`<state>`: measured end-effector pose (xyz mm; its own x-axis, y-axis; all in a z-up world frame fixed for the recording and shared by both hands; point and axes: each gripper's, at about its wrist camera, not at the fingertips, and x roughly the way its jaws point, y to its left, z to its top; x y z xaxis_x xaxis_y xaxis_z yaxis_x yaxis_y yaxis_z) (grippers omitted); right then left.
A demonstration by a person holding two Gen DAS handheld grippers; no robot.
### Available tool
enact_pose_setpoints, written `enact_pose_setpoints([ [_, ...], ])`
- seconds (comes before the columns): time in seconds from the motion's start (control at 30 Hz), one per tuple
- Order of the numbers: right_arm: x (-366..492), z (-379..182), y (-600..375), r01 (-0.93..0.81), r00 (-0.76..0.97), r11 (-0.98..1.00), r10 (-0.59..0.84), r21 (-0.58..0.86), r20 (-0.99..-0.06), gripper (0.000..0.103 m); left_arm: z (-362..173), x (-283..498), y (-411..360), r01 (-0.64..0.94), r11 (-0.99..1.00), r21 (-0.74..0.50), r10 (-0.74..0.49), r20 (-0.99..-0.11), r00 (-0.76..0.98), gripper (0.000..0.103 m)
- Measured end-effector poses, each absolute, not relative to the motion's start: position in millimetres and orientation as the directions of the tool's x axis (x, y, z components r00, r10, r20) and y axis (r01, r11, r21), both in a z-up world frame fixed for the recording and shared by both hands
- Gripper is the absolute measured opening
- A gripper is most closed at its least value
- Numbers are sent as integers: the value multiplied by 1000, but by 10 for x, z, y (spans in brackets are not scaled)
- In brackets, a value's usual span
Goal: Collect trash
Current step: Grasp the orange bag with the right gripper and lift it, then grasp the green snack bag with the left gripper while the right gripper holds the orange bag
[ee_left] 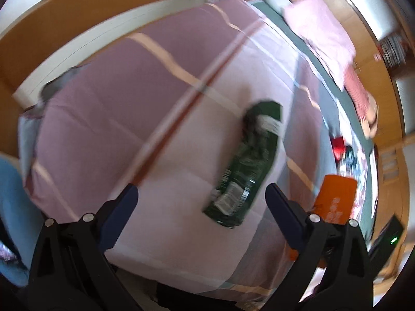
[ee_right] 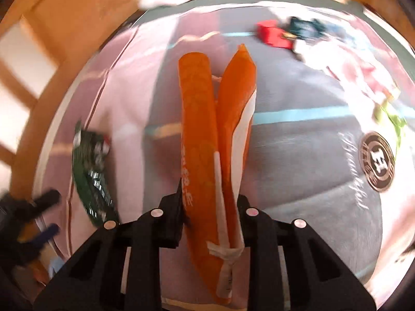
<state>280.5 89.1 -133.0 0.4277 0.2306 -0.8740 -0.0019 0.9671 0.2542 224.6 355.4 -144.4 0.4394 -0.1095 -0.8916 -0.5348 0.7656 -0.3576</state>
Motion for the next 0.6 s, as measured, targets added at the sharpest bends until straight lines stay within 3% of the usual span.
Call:
enact_pose_setpoints([
  [0.23,2806,-1388,769,76,429,958,219,277,-876,27,-1635,2531,3022,-355,886,-297,-138,-902,410,95],
  [0.27,2801,-1395,769,75,425,958,220,276,-878,27,-1695,2554,2985,-347,892,-291,-145,-909,391,86],
  [0.33,2781,-1385,755,75,426,959,218,274,-878,27,-1718,2574,2912,-331,913,-237,-97,-917,388,81],
  [0.4,2807,-1391,773,75,427,958,219,275,-877,27,-1697,2585,2844,-310,939,-151,-25,-926,376,55],
  [0.43,2808,-1391,768,76,429,958,220,277,-876,27,-1690,2584,2836,-310,943,-123,2,-928,373,47],
  [0.6,2782,-1355,744,79,450,956,220,284,-866,27,-1576,2547,2911,-346,929,-133,24,-910,414,29],
])
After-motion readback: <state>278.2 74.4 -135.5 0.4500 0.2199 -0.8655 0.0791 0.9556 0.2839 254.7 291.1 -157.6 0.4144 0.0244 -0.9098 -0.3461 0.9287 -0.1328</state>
